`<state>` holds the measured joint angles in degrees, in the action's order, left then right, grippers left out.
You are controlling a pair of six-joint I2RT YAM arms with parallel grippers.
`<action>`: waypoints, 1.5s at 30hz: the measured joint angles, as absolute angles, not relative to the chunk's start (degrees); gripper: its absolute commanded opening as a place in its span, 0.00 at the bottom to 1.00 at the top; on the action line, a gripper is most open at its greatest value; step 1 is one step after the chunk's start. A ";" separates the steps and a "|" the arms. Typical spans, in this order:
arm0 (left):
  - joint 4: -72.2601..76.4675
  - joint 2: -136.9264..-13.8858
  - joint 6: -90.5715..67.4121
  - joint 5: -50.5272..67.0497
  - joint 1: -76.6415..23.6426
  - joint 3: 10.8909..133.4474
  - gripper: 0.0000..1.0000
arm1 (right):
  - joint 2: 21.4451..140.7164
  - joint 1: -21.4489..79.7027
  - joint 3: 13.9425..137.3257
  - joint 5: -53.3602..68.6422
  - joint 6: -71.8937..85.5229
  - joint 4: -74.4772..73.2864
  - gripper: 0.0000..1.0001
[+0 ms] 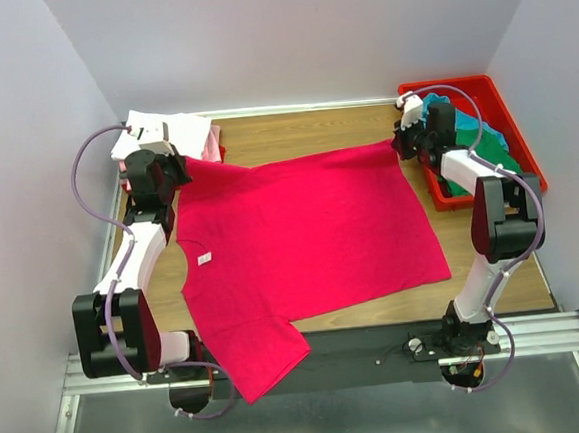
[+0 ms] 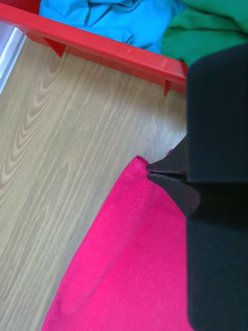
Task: Fold and stack the t-shirts
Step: Fold the tshirt
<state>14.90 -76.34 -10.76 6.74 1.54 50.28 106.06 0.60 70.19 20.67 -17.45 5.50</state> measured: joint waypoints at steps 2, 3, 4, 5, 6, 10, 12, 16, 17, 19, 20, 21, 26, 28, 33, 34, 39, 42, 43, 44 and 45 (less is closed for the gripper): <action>13.72 -75.55 -10.83 6.72 1.54 49.78 0.00 | 106.06 0.21 70.17 20.67 -17.28 5.52 0.00; 13.30 -75.07 -10.87 6.72 1.54 49.45 0.00 | 105.97 -0.14 70.17 20.67 -17.04 5.50 0.01; 12.93 -74.43 -10.90 6.70 1.54 49.21 0.00 | 105.89 -0.64 70.17 20.67 -16.93 5.50 0.01; 12.38 -73.60 -10.94 6.70 1.54 48.90 0.00 | 105.75 -1.06 70.17 20.64 -16.75 5.50 0.01; 12.01 -72.93 -10.96 6.70 1.54 48.69 0.00 | 105.65 -1.39 70.17 20.64 -16.60 5.50 0.00; 10.41 -70.37 -11.00 6.66 1.54 48.01 0.00 | 105.08 -2.26 69.95 20.64 -16.51 5.56 0.00; 9.61 -68.49 -11.05 6.57 1.54 47.20 0.00 | 104.99 -2.61 69.69 20.67 -16.45 5.58 0.00; 7.49 -65.89 -11.57 6.50 1.54 46.24 0.00 | 104.99 -2.83 69.36 20.80 -16.36 5.58 0.00; 7.05 -65.52 -11.81 6.52 1.54 46.15 0.00 | 104.99 -2.87 69.30 20.95 -16.29 5.58 0.00; 6.28 -65.10 -12.14 6.55 1.54 46.13 0.00 | 104.99 -2.96 69.25 21.15 -16.25 5.58 0.00; 5.78 -64.90 -12.32 6.55 1.54 46.13 0.00 | 104.99 -2.96 69.25 21.17 -16.16 5.58 0.00; 4.95 -64.64 -12.51 6.57 1.54 46.13 0.00 | 104.99 -2.98 69.25 21.23 -16.10 5.58 0.00; 1.65 -62.61 -13.52 6.68 1.54 46.13 0.00 | 104.99 -3.01 68.93 21.39 -16.08 5.82 0.01; 0.38 -61.95 -13.72 6.70 1.54 46.13 0.00 | 104.99 -3.01 68.66 21.45 -16.10 5.89 0.01; -1.54 -60.14 -14.35 6.72 1.54 45.80 0.00 | 104.99 -3.05 68.12 21.52 -16.10 5.96 0.00; -1.74 -59.77 -14.46 6.72 1.54 45.58 0.00 | 104.99 -3.07 68.05 21.54 -16.12 5.96 0.00; -2.70 -58.59 -14.92 7.14 1.54 44.16 0.00 | 104.95 -3.53 67.55 21.98 -16.10 5.96 0.01; -2.96 -58.59 -15.11 7.42 1.54 43.35 0.00 | 104.81 -3.79 67.20 22.15 -16.10 5.96 0.00; -3.05 -58.59 -15.25 7.57 1.54 43.20 0.00 | 104.77 -3.88 67.09 22.17 -16.10 5.96 0.00; -3.14 -58.59 -15.29 7.64 1.54 43.13 0.00 | 104.77 -3.97 67.09 22.22 -16.10 5.96 0.00; -3.16 -58.59 -15.35 7.79 1.54 43.09 0.00 | 104.77 -3.99 67.09 22.26 -16.10 5.96 0.00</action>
<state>-3.16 -58.59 -15.35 7.79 1.54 43.09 104.77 -3.99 67.09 22.26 -16.10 5.96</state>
